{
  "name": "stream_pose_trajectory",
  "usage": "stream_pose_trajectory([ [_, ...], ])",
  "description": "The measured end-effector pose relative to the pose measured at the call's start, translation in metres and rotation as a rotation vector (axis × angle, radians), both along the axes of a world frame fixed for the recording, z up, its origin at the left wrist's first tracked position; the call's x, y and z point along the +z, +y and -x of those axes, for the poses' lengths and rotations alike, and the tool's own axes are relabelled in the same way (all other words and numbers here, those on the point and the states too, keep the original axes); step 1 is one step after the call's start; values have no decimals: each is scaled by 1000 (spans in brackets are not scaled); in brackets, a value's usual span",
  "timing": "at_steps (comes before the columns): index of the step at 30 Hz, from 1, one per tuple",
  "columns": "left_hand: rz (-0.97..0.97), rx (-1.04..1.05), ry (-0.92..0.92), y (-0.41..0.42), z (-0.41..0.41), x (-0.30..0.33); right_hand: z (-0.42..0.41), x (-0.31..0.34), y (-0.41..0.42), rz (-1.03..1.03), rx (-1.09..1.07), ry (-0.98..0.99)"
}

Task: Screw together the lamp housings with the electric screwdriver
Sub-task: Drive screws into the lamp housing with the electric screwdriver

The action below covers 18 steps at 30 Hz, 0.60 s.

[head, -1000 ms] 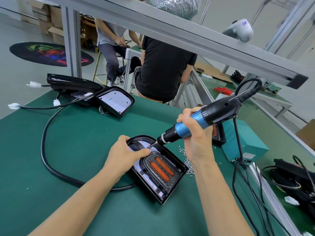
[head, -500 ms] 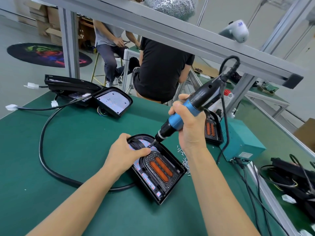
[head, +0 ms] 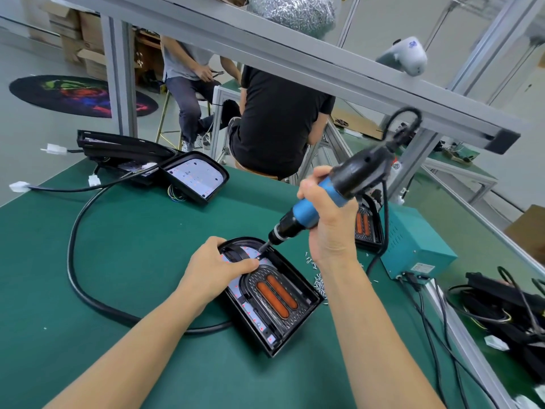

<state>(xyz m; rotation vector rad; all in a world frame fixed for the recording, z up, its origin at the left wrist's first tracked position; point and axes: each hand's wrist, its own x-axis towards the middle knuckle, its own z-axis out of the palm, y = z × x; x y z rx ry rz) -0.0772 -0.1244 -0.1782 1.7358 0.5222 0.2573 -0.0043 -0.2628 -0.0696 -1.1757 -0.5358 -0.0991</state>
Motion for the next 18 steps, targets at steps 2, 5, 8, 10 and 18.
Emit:
stream_pose_trajectory([
  [2, -9, 5, -4, 0, 1, 0, 0, 1, -7, -70, -81, 9],
  [5, -37, -9, 5, 0, 3, -1, 3, 6, -20, -209, -166, 38],
  [8, -190, 8, 84, 4, 9, -2, 7, 10, -39, -409, -168, 108],
  [10, -344, 50, 139, 8, 13, -1, 11, 11, -56, -518, -169, 133],
  [18, -513, -70, 176, 18, 9, 14, 44, -4, -116, -626, -377, 158],
])
